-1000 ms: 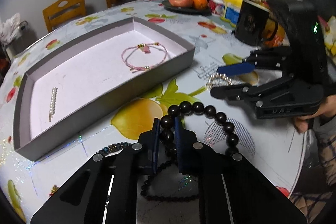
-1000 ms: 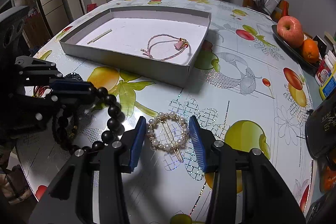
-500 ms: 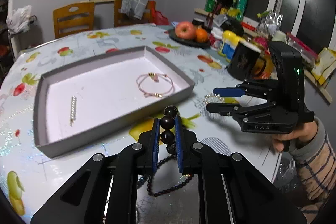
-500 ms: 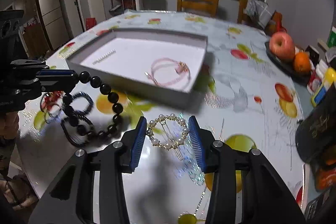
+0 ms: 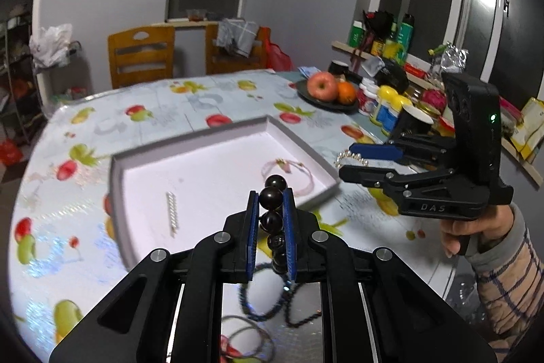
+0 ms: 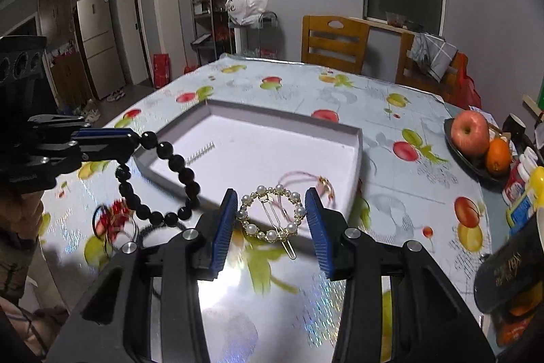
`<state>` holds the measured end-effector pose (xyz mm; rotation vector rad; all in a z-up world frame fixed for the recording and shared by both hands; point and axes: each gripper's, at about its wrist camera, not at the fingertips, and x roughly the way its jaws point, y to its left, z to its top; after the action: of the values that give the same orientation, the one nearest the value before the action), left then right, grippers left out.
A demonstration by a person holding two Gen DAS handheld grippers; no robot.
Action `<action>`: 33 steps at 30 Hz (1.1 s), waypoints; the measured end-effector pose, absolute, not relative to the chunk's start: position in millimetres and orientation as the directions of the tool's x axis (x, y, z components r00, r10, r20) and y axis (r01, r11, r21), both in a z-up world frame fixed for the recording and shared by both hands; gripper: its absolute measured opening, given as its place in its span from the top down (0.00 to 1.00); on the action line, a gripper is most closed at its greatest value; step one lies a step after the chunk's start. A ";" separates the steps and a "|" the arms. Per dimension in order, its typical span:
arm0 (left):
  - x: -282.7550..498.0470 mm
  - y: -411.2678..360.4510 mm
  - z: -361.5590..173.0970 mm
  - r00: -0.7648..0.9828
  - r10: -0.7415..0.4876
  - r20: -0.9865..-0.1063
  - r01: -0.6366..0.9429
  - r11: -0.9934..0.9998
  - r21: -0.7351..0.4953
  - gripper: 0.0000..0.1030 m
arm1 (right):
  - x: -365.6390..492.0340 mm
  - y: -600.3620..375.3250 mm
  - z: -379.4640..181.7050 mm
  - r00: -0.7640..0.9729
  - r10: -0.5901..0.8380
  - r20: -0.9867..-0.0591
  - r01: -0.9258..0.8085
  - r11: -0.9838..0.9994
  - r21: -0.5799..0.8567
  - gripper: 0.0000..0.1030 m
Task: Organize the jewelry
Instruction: 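Carry the pearl clip and black bead bracelet over the gray box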
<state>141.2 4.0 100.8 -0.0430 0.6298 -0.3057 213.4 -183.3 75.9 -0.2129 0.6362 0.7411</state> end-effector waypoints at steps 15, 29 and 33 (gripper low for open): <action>177.3 24.2 121.3 0.797 -0.273 -0.538 0.261 0.960 -0.100 0.86 | 249.3 -153.4 73.0 0.568 0.571 -0.593 -0.662 0.745 0.083 0.60; 237.4 44.2 95.8 0.808 -0.248 -0.534 0.210 0.969 -0.132 0.86 | 302.4 -135.0 56.7 0.579 0.544 -0.607 -0.608 0.784 0.122 0.60; 250.0 54.1 84.6 0.803 -0.244 -0.544 0.194 0.970 -0.149 0.86 | 317.8 -128.2 48.5 0.563 0.525 -0.638 -0.599 0.791 0.122 0.60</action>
<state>250.0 54.1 84.6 -0.0876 0.5946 -0.2351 317.8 -128.2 48.5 -0.1130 0.7121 0.6633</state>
